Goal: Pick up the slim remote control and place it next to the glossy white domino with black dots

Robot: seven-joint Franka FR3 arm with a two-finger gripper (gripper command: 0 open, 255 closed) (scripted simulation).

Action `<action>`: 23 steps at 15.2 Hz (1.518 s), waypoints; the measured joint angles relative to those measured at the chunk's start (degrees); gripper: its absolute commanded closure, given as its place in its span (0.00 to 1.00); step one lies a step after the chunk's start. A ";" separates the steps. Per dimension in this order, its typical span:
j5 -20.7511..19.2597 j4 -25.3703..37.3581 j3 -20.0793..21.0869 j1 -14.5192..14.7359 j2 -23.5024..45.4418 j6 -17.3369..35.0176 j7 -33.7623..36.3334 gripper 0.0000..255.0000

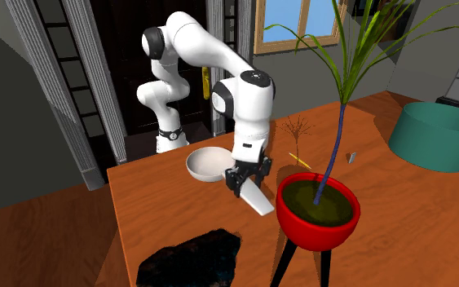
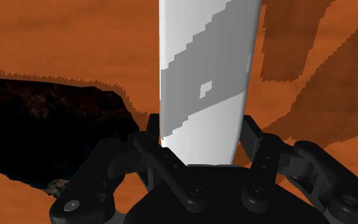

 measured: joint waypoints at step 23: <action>-2.64 -2.06 7.03 16.81 -2.67 -1.03 24.29 1.00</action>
